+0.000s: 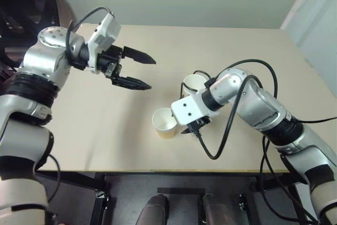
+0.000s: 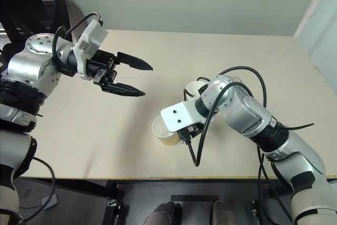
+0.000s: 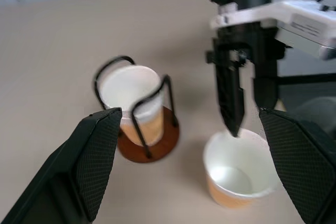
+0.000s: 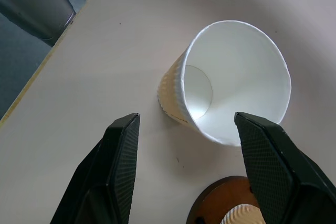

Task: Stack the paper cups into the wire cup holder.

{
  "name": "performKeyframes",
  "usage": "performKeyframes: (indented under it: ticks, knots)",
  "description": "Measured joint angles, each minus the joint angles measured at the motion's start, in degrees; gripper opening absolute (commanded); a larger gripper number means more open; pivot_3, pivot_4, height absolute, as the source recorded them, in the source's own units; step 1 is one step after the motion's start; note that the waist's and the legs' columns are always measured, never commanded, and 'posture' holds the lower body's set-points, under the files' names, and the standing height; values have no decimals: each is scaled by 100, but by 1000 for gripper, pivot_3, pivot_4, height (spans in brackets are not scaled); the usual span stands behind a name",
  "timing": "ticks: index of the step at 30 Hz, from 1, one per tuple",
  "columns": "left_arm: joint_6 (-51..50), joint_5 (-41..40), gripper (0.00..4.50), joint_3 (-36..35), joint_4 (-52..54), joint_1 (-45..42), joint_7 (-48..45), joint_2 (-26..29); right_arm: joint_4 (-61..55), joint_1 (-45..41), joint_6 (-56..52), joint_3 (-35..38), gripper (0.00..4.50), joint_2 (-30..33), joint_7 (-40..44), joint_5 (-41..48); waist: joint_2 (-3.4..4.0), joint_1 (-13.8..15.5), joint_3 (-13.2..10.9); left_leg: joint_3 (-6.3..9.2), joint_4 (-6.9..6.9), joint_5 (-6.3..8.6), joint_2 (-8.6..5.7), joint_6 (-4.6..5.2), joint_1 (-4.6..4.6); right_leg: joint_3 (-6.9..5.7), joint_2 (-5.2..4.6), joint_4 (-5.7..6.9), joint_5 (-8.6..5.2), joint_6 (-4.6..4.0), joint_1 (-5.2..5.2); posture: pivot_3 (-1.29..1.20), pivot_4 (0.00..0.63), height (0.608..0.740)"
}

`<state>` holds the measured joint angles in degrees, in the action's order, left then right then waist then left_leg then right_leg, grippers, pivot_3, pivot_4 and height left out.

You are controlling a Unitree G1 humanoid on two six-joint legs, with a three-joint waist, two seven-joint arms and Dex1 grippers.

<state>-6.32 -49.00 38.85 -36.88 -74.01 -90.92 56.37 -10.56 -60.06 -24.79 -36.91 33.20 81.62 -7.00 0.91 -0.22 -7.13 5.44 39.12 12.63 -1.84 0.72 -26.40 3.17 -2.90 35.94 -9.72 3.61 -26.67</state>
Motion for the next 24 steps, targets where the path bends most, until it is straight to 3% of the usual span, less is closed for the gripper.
performKeyframes:
  ticks: [10,24]
  knots:
    - [-208,-749,4500,507,807,0,0,307,27,0,30,0,2862,-43,-3,-1,0,3,0,4,-2,-12,-1,-9,9,-1,-1,2,8,-17,8,0,150,740]
    - [-285,-992,4500,589,1261,60,0,608,60,0,105,0,2862,-87,-5,0,0,3,0,6,-6,-17,0,-14,9,-1,-1,3,9,-21,8,0,150,740]
